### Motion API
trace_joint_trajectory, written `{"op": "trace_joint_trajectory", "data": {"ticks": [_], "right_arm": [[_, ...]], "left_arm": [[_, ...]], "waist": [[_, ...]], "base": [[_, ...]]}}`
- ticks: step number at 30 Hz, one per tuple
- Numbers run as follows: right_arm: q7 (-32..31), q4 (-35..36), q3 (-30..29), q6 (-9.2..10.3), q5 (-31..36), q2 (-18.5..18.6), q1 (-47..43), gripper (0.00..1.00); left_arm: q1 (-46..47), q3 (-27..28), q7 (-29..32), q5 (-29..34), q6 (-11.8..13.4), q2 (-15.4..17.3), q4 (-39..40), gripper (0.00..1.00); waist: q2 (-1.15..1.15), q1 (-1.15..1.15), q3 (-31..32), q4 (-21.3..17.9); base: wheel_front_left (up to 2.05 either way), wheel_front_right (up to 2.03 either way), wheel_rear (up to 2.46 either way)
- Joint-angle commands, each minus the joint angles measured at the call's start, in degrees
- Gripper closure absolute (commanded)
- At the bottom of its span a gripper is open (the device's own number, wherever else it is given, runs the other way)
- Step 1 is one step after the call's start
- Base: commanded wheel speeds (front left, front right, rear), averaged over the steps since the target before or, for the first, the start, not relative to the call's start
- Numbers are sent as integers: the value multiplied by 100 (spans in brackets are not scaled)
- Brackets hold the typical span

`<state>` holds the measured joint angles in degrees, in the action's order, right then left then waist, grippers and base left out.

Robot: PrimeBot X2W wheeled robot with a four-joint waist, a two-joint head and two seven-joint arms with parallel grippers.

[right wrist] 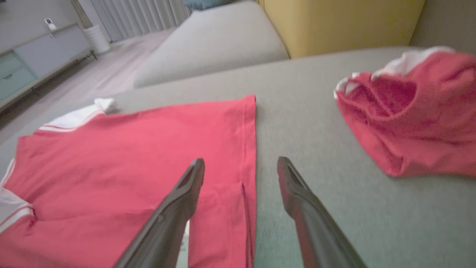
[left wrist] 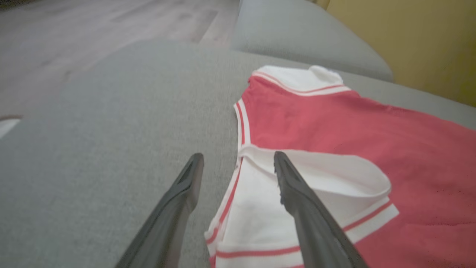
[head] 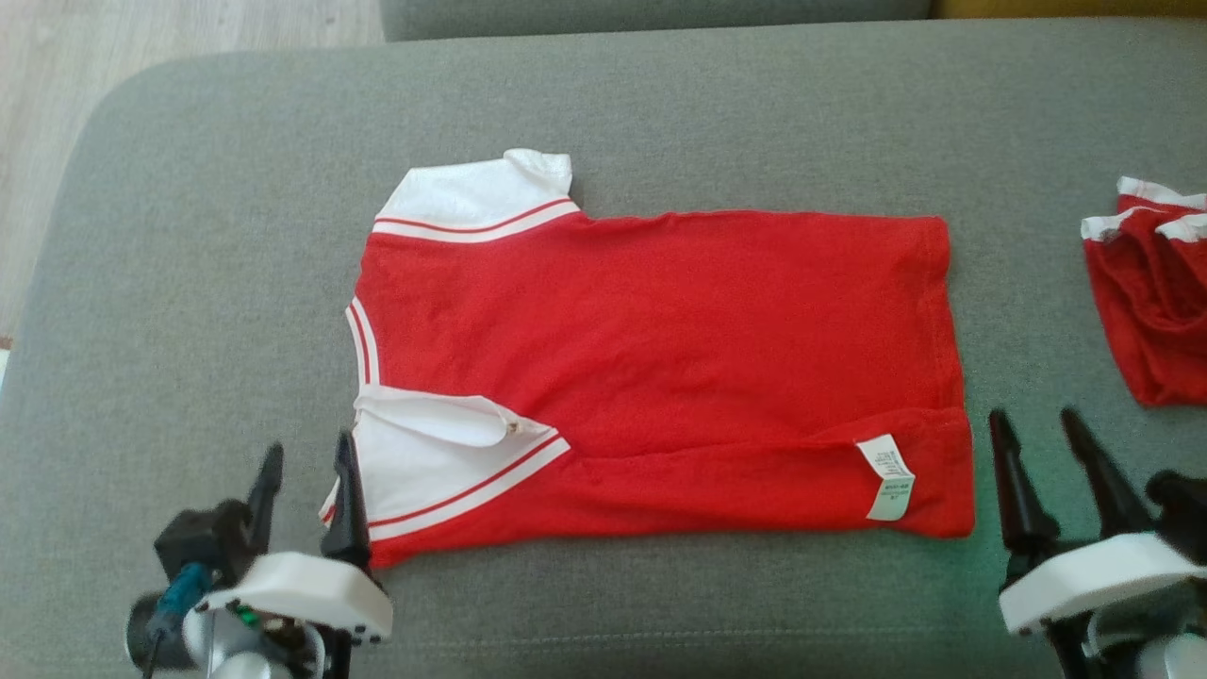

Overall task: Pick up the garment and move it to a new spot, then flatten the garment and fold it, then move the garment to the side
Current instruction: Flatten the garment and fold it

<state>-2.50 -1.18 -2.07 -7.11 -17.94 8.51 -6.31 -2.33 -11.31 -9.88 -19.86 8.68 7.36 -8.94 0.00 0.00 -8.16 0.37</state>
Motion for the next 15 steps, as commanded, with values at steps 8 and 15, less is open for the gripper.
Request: {"op": "trace_joint_trajectory", "data": {"ticks": [8,15], "right_arm": [[397,1172,14,-37,361,-35,352,0],[317,1544,95,-37,397,-44,321,0]], "left_arm": [[280,145,-231,455,282,223,1073,0],[271,148,-55,486,353,309,1372,0]], "waist": [[0,0,181,-92],[0,0,206,-129]], "base": [[0,0,0],[0,0,0]]}}
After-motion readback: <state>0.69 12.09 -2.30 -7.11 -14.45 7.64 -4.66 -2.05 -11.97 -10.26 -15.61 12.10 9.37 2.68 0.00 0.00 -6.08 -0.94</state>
